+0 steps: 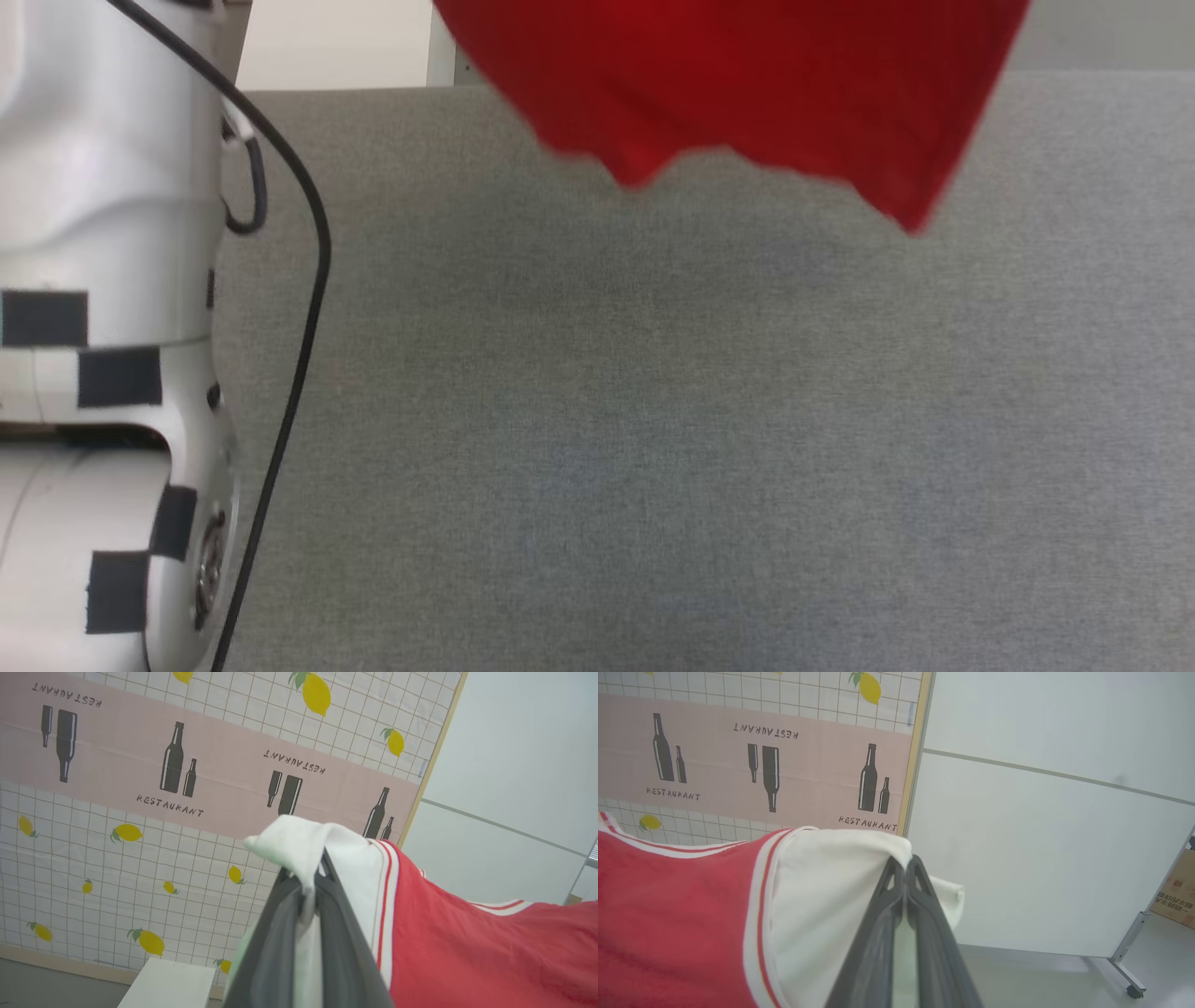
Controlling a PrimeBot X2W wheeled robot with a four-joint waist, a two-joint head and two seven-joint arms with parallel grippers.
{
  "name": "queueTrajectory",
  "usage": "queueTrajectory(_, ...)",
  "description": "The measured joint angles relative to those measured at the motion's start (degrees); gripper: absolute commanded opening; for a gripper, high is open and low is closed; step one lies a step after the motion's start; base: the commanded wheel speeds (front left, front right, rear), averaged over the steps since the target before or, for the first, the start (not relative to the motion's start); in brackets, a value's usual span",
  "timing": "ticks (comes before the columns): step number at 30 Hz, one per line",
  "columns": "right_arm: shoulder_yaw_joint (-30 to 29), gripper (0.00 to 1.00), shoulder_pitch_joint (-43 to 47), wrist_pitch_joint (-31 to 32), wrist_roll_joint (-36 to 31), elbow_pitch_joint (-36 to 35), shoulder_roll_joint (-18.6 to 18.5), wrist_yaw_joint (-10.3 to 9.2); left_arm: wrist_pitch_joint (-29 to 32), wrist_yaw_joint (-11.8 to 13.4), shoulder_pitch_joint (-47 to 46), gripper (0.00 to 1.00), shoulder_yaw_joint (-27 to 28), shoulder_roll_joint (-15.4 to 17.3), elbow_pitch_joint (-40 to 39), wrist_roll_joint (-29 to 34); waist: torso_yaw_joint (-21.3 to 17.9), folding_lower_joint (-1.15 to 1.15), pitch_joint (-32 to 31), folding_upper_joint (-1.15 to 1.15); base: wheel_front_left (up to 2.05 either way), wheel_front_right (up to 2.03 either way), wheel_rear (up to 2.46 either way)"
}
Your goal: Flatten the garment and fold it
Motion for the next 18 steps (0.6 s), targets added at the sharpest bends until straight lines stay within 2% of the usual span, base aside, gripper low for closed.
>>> queueTrajectory(5, 0.21, 0.0, -2.94, -5.03, -1.26, 3.65, 0.4, 0.0, -5.65, -0.92, -2.75, 0.0, 1.13, -0.16, 3.24, -0.16, 0.58, 0.0, 2.3, 0.0, 0.0, 0.0, 0.0)
queueTrajectory(11, 4.92, 0.0, -2.37, -8.09, 1.29, 5.73, -0.31, 0.01, -7.35, -3.24, -1.68, 0.0, 1.76, -0.2, 7.57, -1.66, 1.39, 0.0, 4.17, 0.0, 0.0, 0.0, 0.0)
queueTrajectory(13, 7.09, 0.0, -0.88, -8.99, 3.54, 5.78, -0.83, 0.0, -8.06, -4.17, 0.09, 0.0, 1.93, -0.51, 8.6, -2.23, 1.81, 0.0, 4.25, 0.0, 0.0, 0.0, 0.0)
queueTrajectory(18, 13.01, 0.0, 8.32, -10.96, 10.69, 4.94, -2.81, 0.0, -9.23, -8.61, 7.89, 0.0, 1.74, -1.54, 10.48, -5.16, 2.47, 0.0, 2.77, 0.0, 0.0, 0.0, 0.0)
